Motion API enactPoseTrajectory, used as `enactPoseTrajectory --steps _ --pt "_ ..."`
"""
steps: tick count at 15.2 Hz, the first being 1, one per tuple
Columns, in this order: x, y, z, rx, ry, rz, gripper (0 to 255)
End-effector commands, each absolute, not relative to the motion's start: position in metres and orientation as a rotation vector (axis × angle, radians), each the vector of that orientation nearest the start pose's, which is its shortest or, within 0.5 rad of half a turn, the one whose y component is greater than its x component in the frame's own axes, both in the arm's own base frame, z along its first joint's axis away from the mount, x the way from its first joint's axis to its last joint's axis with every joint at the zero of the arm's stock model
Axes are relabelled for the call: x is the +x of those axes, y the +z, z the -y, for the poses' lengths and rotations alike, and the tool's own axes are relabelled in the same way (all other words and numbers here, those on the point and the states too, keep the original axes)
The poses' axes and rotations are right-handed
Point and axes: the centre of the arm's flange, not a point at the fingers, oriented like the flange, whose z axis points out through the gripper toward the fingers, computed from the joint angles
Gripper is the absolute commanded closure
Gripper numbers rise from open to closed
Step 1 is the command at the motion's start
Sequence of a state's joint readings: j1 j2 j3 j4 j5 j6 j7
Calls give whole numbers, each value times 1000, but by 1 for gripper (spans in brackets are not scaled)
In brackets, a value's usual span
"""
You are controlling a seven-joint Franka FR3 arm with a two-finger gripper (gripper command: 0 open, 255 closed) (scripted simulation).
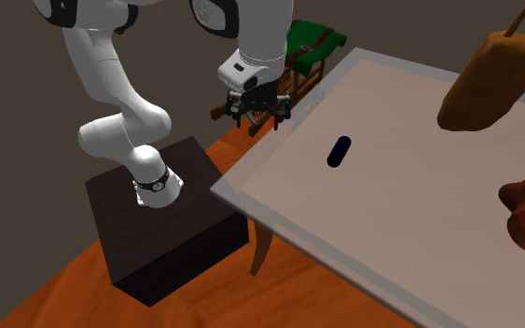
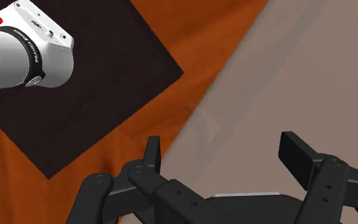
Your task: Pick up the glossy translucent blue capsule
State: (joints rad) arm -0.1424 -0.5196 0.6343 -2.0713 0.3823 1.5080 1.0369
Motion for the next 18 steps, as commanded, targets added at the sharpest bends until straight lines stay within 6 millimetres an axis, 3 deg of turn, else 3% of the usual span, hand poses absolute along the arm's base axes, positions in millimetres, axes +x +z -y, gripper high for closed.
enactPoseTrajectory --steps 1,13,16,18 --pt "335 574 -303 -2974 237 -1084 0" --pt "442 560 -427 -2786 206 -1661 0" --pt "472 555 -449 -2726 198 -1789 0" --pt "472 544 -449 -2726 198 -1789 0"
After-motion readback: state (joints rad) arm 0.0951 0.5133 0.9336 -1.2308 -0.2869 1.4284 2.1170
